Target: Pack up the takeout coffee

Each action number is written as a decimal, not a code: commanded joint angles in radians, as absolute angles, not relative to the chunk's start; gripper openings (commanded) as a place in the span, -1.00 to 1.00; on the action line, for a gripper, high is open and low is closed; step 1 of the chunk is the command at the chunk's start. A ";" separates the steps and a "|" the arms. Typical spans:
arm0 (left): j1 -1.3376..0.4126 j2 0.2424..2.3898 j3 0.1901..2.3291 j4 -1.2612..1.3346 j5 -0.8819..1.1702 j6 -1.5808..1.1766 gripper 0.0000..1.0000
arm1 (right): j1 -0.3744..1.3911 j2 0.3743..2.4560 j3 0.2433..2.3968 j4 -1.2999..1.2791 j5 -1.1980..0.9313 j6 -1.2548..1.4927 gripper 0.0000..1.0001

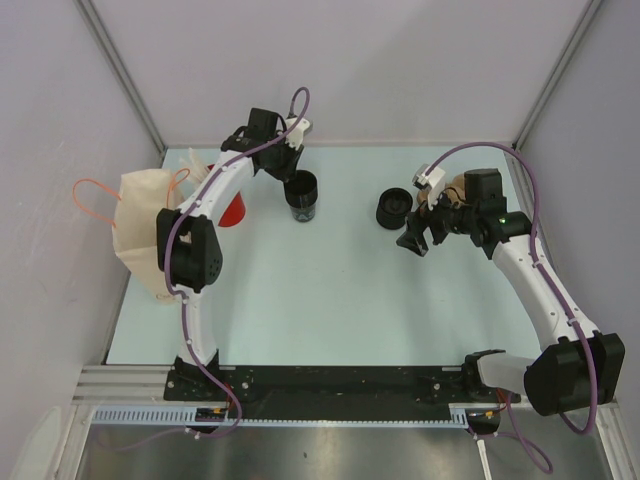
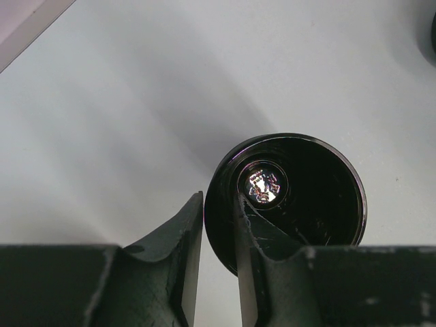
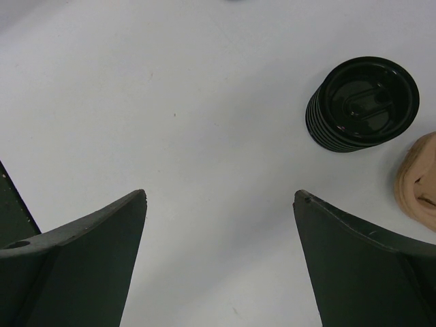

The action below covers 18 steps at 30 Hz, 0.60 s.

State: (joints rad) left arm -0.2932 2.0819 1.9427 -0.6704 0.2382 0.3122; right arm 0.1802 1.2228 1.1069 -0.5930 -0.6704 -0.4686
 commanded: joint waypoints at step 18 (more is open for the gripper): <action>-0.278 2.052 1.939 -0.649 0.221 0.291 -0.83 | 0.175 1.201 1.106 -0.581 -0.693 -0.486 0.87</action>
